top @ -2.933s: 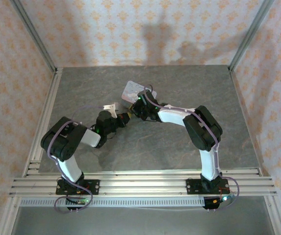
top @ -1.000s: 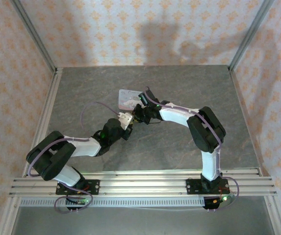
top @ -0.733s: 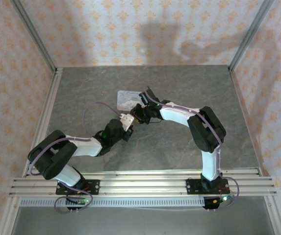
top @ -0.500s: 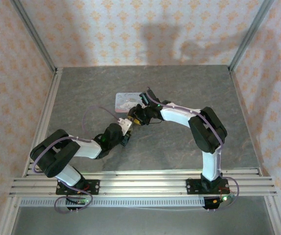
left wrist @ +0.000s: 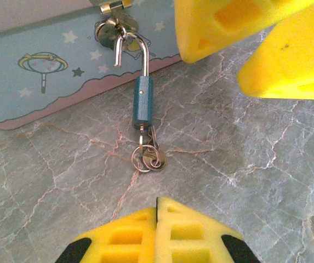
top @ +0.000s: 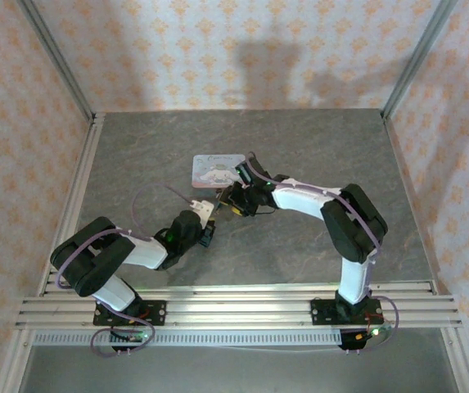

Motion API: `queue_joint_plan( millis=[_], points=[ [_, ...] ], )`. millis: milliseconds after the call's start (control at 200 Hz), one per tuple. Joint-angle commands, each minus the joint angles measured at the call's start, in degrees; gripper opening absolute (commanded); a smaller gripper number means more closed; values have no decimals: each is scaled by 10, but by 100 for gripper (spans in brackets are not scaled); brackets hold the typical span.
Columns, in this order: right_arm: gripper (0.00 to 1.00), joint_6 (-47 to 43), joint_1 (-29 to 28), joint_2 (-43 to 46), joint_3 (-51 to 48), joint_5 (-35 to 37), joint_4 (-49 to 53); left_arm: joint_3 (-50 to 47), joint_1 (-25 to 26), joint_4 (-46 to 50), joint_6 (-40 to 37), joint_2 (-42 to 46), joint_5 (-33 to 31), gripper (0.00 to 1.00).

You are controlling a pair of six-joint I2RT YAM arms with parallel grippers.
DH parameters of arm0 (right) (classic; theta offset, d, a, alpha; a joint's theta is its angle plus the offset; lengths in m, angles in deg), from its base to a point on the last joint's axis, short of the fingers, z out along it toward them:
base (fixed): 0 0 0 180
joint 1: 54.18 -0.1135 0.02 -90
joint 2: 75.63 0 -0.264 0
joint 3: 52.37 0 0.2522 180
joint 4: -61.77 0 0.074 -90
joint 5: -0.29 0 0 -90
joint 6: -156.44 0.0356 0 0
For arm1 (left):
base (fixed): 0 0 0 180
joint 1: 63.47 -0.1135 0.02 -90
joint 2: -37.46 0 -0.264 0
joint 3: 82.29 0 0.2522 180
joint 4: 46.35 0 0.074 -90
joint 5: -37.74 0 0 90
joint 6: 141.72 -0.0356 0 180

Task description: Unlock the padlock with the key

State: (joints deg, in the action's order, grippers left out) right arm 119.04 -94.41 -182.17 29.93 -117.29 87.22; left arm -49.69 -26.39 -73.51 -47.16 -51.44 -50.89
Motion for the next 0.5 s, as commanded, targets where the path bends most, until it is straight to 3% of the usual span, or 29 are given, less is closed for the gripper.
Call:
queue_joint_plan(
  millis=[0,495],
  points=[
    [47,-29,-22,19,6,63,30,-8,-6,-19,20,13,-8,0],
    [40,-31,-50,-41,63,135,29,-1,-54,2,59,35,53,0]
  ],
)
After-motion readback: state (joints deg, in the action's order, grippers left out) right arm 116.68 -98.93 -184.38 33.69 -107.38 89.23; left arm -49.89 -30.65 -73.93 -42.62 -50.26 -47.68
